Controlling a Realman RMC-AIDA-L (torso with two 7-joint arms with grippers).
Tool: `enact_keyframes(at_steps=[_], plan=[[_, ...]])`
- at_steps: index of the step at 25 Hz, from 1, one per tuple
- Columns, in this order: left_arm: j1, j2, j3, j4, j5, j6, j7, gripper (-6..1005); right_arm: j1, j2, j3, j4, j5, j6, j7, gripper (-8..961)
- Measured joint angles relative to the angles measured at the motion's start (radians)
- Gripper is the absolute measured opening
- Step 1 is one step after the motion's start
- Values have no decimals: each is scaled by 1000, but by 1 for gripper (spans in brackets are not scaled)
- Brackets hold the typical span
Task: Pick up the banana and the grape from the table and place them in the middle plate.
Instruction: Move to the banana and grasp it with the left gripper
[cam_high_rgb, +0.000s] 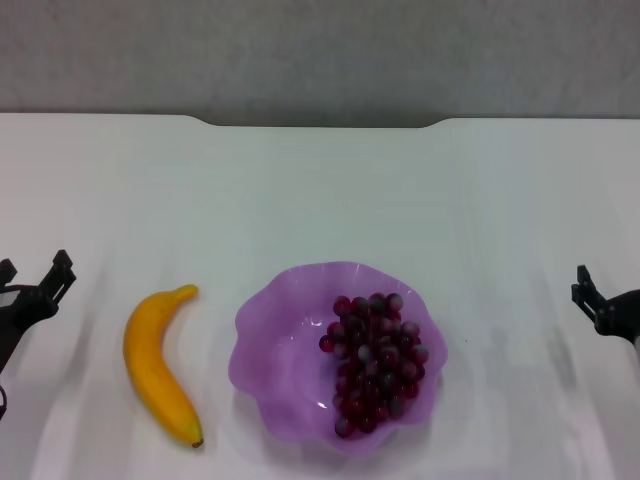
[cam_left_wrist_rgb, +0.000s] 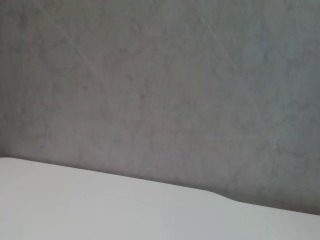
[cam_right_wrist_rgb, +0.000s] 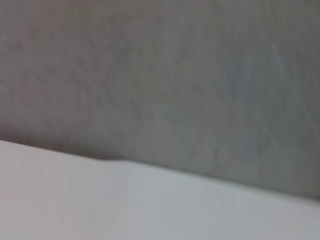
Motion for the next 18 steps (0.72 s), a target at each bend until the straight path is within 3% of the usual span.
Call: enact_keyframes(at_steps=[6,12,18], plan=[[-3,1,0,-3,6,2,-20,783,63,3,-166,-140,-10,-249,38,906],[-5,5,40,-7,7,0,-52,782,88,-1,-174,-173,-11,-232,162,906],[-7,37,133,-54,82,1,-217,782,102,-3,-187,-190,-12,-207,170,906]])
